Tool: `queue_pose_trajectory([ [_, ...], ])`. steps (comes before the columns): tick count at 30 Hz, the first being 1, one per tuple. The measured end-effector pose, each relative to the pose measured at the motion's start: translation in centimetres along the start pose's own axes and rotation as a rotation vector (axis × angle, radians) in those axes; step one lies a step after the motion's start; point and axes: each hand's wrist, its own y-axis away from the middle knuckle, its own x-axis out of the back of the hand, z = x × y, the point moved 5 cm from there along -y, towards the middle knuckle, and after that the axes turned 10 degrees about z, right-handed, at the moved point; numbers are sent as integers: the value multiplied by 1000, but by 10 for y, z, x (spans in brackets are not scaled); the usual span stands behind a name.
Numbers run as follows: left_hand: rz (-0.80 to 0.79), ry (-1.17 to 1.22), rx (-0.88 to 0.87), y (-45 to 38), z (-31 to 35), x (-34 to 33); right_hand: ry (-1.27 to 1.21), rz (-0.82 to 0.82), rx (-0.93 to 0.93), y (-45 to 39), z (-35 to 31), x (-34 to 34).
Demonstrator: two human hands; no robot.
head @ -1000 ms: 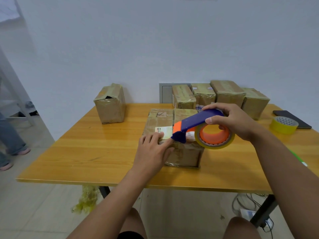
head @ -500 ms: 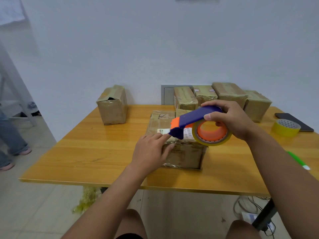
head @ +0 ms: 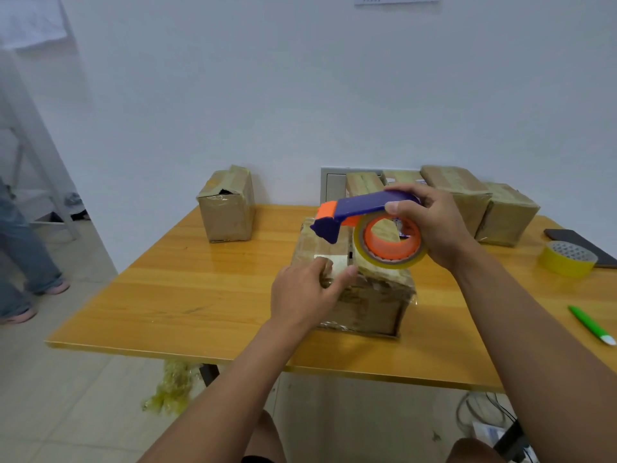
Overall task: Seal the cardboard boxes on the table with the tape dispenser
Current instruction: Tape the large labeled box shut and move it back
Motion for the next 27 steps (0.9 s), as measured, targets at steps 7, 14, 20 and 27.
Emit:
queue_pose_trajectory([
  [7, 98, 126, 146, -3, 6, -5, 2, -33, 13, 0, -1, 4],
  [14, 79, 82, 216, -5, 14, -10, -9, -32, -3, 3, 6, 9],
  [20, 42, -70, 218, -4, 4, -16, -24, -23, -20, 3, 10, 16],
  [27, 151, 29, 264, 6, 1, -5, -78, 12, 40, -2, -2, 19],
])
